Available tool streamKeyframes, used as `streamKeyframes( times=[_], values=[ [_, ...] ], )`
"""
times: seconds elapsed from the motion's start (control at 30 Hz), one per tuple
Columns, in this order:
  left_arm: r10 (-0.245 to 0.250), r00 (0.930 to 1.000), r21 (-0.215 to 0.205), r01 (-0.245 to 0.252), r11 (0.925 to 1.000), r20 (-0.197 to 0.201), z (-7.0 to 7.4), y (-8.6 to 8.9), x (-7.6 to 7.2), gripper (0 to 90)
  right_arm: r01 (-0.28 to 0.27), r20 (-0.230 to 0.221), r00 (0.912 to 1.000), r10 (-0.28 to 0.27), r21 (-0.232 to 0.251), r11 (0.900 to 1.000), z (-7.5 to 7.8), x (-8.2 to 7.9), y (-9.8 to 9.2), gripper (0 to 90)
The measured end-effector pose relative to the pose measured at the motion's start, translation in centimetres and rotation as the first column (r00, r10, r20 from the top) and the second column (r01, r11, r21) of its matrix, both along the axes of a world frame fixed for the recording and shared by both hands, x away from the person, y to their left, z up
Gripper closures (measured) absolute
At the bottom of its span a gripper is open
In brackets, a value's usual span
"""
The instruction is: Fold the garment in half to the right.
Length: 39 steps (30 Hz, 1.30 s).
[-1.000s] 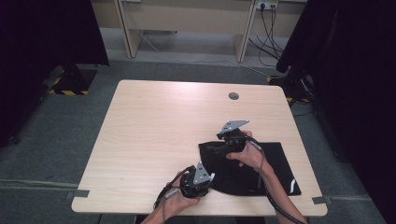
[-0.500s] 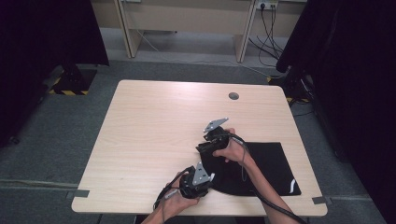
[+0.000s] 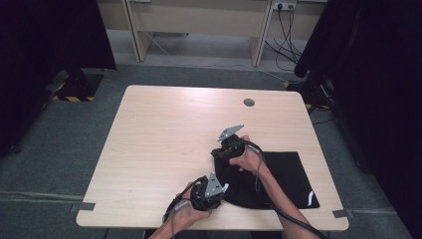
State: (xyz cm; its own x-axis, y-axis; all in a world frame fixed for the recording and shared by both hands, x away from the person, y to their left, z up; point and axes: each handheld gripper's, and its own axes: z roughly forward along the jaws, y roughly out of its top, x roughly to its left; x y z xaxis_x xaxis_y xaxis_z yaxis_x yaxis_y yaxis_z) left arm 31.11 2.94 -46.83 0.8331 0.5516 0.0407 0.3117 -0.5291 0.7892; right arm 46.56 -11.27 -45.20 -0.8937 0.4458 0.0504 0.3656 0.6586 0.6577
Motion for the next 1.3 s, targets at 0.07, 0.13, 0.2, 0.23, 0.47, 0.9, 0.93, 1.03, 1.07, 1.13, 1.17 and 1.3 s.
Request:
streamKeyframes(
  times=[0.07,0.13,0.2,0.23,0.47,0.9,0.93,1.03,1.07,1.13,1.17,1.3],
  values=[
    [-0.004,0.9999,0.0,0.004,1.0,0.016,0.8,0.4,-0.1,72.5,-0.004,0.015,0.9999,0.003,0.03,1.0,0.8,-0.1,-0.1,85.4],
    [-0.005,0.9995,-0.002,0.005,1.0,0.031,2.0,1.1,-0.1,72.8,-0.004,0.029,0.9996,0.002,0.069,0.998,1.9,-0.1,-0.2,85.6],
    [-0.006,0.9985,-0.006,0.006,1.0,0.055,3.2,1.9,0.0,73.1,-0.008,0.041,0.9991,0.003,0.11,0.994,2.9,-0.2,-0.3,85.8],
    [-0.005,0.9988,-0.011,0.005,0.9999,0.05,3.5,2.1,-0.1,73.2,-0.01,0.052,0.9986,0.003,0.128,0.992,3.5,-0.2,-0.3,85.8],
    [-0.019,0.9981,-0.05,0.022,0.9985,0.058,6.7,3.0,-0.2,73.7,-0.029,0.11,0.9939,0.007,0.202,0.979,6.3,-0.8,-0.8,86.0],
    [-0.118,0.9862,-0.045,0.124,0.9912,0.116,10.5,-3.3,1.4,73.9,0.052,0.155,0.9831,-0.097,0.274,0.96,8.6,-1.5,-7.4,86.1],
    [-0.126,0.9851,-0.038,0.131,0.9906,0.118,10.6,-3.8,1.5,73.9,0.061,0.156,0.982,-0.106,0.273,0.96,8.6,-1.5,-8.1,86.1],
    [-0.143,0.9835,-0.033,0.148,0.9884,0.11,10.5,-5.5,1.9,73.9,0.086,0.155,0.979,-0.132,0.274,0.958,8.4,-1.6,-9.7,86.1],
    [-0.15,0.9829,-0.029,0.154,0.9877,0.107,10.5,-6.0,1.9,73.9,0.097,0.152,0.978,-0.143,0.275,0.957,8.3,-1.6,-10.2,86.1],
    [-0.164,0.9814,-0.026,0.168,0.9855,0.099,10.3,-7.0,2.1,73.9,0.109,0.15,0.9764,-0.156,0.278,0.954,8.0,-1.7,-11.2,86.0],
    [-0.169,0.981,-0.023,0.172,0.9848,0.094,10.1,-7.5,2.2,73.9,0.117,0.146,0.9758,-0.163,0.282,0.952,7.8,-1.7,-11.6,86.0],
    [-0.187,0.9796,-0.002,0.188,0.9822,0.073,9.0,-9.3,2.5,73.8,0.149,0.131,0.9728,-0.191,0.275,0.95,6.8,-1.8,-13.4,85.8]
  ],
)
